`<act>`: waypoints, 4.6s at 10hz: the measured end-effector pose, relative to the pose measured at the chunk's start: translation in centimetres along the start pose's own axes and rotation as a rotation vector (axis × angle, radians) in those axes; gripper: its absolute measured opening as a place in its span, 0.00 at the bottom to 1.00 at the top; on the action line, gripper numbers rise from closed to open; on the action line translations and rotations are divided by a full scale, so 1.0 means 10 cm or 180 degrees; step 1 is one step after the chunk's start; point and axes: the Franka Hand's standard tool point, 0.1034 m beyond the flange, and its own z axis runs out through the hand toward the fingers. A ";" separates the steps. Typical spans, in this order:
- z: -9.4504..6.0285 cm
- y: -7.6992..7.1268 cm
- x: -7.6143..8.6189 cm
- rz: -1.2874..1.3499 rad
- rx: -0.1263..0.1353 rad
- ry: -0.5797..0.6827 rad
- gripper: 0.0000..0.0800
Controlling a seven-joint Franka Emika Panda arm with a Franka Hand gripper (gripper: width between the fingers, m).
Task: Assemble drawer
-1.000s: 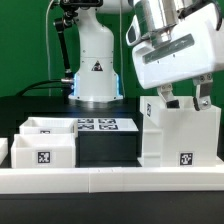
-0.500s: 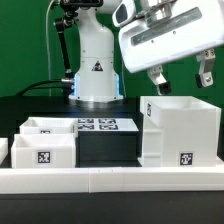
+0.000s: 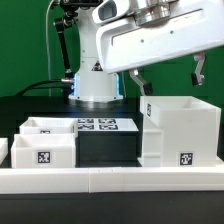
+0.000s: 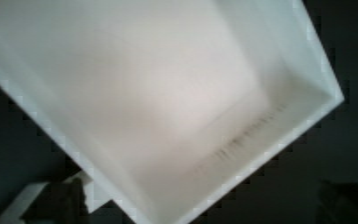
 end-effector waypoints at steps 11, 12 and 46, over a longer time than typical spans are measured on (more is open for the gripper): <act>-0.11 1.43 -0.06 -0.1886 -0.0251 0.0098 0.81; -0.11 1.53 -0.02 -0.1863 -0.0260 0.0101 0.81; 0.85 2.06 -0.21 -0.2150 -0.0742 0.0111 0.05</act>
Offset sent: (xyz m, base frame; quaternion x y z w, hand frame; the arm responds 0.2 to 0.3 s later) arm 0.0000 0.0000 0.0000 0.0000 0.0000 -0.1938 0.9810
